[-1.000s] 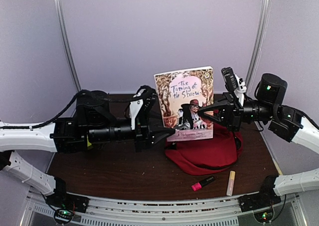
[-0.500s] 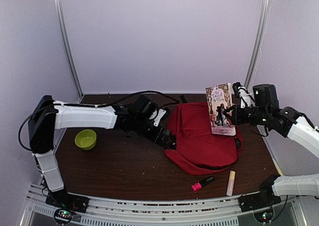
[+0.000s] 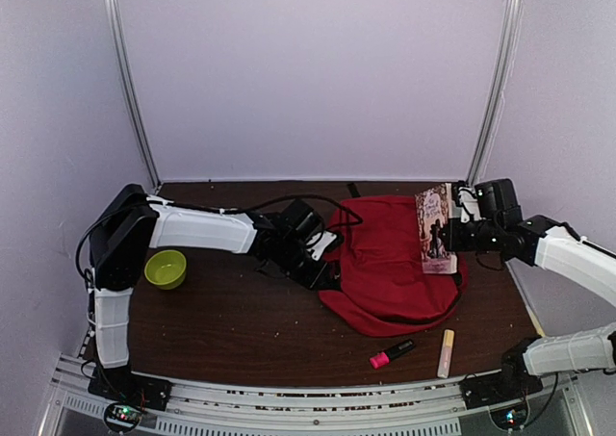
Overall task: Pack the student bag
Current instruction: Move the student bag to the center of the board.
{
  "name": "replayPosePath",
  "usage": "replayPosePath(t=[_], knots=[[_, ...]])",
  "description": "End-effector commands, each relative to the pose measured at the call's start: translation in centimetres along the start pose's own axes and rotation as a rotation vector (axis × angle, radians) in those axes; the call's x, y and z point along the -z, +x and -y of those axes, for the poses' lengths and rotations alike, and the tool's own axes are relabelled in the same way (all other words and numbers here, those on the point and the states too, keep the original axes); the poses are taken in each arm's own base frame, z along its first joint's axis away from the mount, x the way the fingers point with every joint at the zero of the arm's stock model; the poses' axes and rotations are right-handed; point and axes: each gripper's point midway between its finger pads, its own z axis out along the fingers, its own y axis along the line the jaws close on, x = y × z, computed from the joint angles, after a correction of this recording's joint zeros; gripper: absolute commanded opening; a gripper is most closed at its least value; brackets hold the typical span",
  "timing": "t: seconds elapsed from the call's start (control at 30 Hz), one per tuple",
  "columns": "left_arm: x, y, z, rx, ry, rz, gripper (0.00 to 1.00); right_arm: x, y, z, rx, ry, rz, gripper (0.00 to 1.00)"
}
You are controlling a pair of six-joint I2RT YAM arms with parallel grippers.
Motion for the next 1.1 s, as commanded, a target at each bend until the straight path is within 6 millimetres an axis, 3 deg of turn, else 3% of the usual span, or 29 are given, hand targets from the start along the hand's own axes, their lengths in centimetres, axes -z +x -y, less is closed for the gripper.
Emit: replayPosePath(t=[0.0, 0.17, 0.3, 0.4, 0.43, 0.5, 0.53, 0.57, 0.67, 0.73, 0.8, 0.93, 0.97, 1.07], knots=[[1.8, -0.4, -0.2, 0.014, 0.032, 0.077, 0.00, -3.0, 0.9, -2.2, -0.060, -0.114, -0.056, 0.00], [4.9, 2.4, -2.4, 0.050, -0.085, 0.154, 0.00, -5.4, 0.4, -8.0, 0.036, -0.231, -0.085, 0.00], [7.9, 6.1, -3.6, 0.130, -0.134, 0.220, 0.00, -6.0, -0.7, -15.4, 0.121, -0.389, -0.095, 0.00], [10.3, 8.5, -4.6, 0.175, -0.174, 0.284, 0.00, -5.0, -2.0, -21.0, 0.165, -0.532, -0.092, 0.00], [11.3, 8.9, -4.9, 0.178, -0.191, 0.310, 0.12, -4.3, -2.8, -22.6, 0.161, -0.581, -0.084, 0.00], [13.4, 9.4, -5.4, 0.160, -0.247, 0.361, 0.55, -3.2, -4.1, -24.1, 0.147, -0.638, -0.069, 0.00], [15.0, 9.1, -5.5, 0.137, -0.286, 0.400, 0.70, -2.6, -4.7, -24.3, 0.143, -0.650, -0.057, 0.00], [16.4, 8.6, -5.4, 0.107, -0.321, 0.432, 0.76, -1.8, -5.4, -24.4, 0.146, -0.656, -0.041, 0.00], [20.0, 6.3, -4.1, 0.005, -0.399, 0.506, 0.80, 1.2, -7.2, -23.3, 0.144, -0.659, 0.007, 0.00], [20.9, 4.3, -1.9, -0.093, -0.399, 0.520, 0.79, 2.9, -7.9, -22.0, 0.122, -0.658, 0.034, 0.00], [19.3, 2.8, 0.9, -0.222, -0.371, 0.462, 0.79, 3.9, -8.2, -20.0, 0.084, -0.643, 0.052, 0.00], [13.0, 1.5, 6.7, -0.474, -0.289, 0.256, 0.85, 4.3, -7.1, -15.7, 0.027, -0.563, 0.037, 0.00], [11.4, 1.5, 8.4, -0.550, -0.259, 0.211, 0.90, 4.2, -6.8, -14.7, 0.017, -0.541, 0.032, 0.00], [7.2, 0.8, 10.5, -0.699, -0.254, 0.107, 0.97, 4.6, -5.9, -12.7, -0.004, -0.502, 0.031, 0.00]])
